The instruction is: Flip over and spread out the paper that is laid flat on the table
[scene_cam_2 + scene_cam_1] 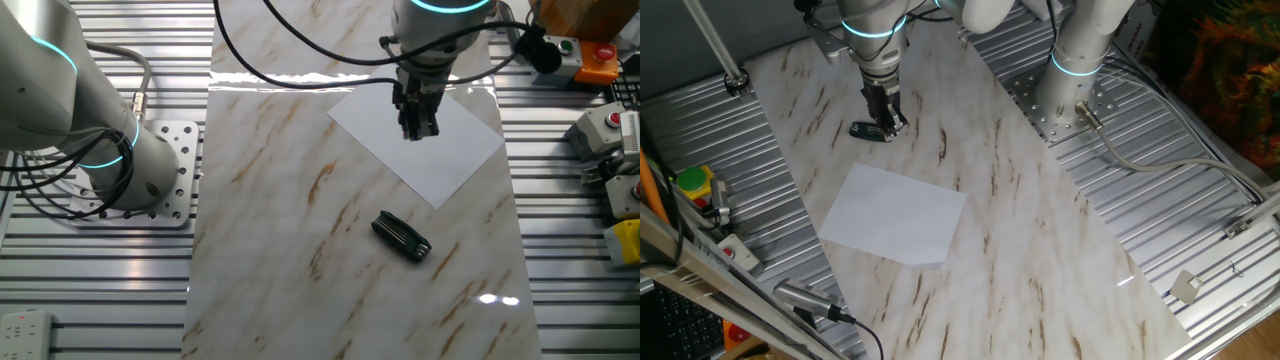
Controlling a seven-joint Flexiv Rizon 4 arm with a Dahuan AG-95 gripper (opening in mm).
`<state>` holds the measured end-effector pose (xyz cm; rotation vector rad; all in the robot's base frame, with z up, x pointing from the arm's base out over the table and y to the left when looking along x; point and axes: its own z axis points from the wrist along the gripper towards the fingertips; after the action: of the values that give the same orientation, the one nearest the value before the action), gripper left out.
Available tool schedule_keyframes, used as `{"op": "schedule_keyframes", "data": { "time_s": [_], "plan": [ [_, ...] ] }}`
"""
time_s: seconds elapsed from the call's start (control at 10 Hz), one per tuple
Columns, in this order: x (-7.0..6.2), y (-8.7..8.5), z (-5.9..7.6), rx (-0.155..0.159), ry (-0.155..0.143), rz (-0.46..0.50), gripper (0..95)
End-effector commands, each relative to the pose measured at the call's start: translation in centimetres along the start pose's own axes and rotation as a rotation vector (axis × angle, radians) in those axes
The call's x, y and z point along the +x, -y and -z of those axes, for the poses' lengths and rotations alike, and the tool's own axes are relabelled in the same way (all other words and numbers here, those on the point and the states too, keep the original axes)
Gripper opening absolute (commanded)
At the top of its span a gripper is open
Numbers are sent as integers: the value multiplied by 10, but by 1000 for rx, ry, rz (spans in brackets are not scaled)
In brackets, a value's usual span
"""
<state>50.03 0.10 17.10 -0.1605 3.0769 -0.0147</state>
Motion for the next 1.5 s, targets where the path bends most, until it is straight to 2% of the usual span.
{"op": "schedule_keyframes", "data": {
  "time_s": [0.1, 0.6, 0.9, 1.4, 1.5],
  "plan": [
    [1, 0, 1, -1, 1, 3, 0],
    [6, -7, 13, -3, -6, -13, 0],
    [6, -7, 14, 0, -7, -20, 0],
    [1, -3, 4, -4, -5, -20, 0],
    [-5, -8, -10, 2, -10, -24, 0]
  ]
}}
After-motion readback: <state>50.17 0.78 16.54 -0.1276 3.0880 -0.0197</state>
